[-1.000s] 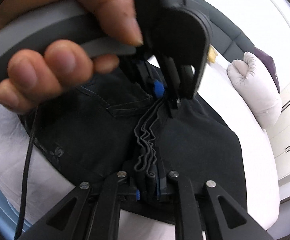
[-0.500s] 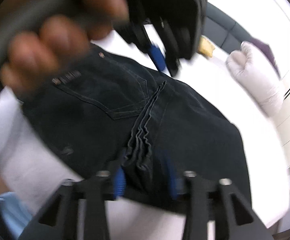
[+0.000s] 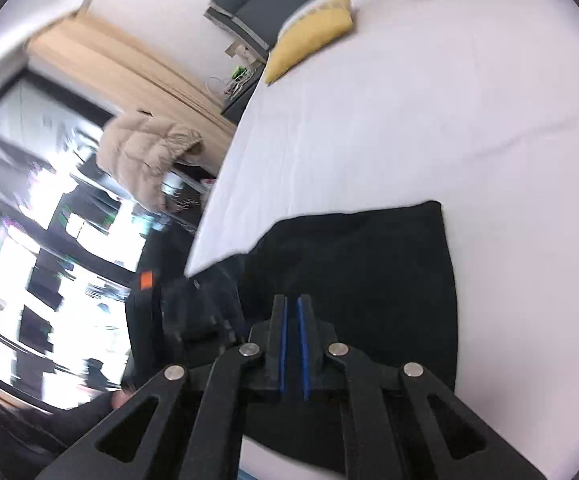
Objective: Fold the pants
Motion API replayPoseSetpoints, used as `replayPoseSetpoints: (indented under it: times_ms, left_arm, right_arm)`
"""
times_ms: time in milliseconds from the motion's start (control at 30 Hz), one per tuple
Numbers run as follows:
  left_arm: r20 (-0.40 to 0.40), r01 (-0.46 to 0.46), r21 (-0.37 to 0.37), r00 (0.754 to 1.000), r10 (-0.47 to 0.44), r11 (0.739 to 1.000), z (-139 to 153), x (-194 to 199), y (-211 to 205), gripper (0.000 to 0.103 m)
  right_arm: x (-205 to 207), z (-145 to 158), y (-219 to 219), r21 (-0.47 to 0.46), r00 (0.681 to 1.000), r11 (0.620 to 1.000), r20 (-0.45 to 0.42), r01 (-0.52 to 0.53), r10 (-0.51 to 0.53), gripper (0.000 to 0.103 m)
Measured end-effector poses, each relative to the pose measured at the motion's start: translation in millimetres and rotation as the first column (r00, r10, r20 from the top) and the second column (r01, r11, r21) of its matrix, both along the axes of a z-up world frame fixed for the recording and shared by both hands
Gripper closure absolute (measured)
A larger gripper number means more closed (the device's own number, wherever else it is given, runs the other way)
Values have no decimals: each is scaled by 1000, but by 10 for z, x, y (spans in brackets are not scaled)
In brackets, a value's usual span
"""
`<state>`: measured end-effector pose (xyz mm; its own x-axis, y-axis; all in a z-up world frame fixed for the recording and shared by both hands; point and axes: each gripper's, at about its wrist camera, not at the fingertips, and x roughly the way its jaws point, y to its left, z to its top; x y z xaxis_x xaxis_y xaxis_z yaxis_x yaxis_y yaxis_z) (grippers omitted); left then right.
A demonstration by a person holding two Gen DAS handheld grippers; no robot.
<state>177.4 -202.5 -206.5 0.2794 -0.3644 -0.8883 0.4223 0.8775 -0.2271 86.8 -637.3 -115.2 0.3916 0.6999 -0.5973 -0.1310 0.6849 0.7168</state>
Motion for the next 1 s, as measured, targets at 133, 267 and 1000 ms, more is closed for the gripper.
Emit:
replayPoseSetpoints:
  times_ms: [133,267,1000]
  left_arm:
    - [11,11,37,1000,-12,999,-7,-32,-91,101]
    - [4,10,34,1000,-10,999,9,-16,-6,101]
    - [-13,-76,-123,997,75,989,14,-119,397,100]
  right_arm:
    - [447,-455,-44,97,990,995,-138,-17,30,96]
    - [477,-943,-109,110,964,994,-265,-3,32,103]
    - [-976,-738,-380,44,965,998,-261,35,-23,102]
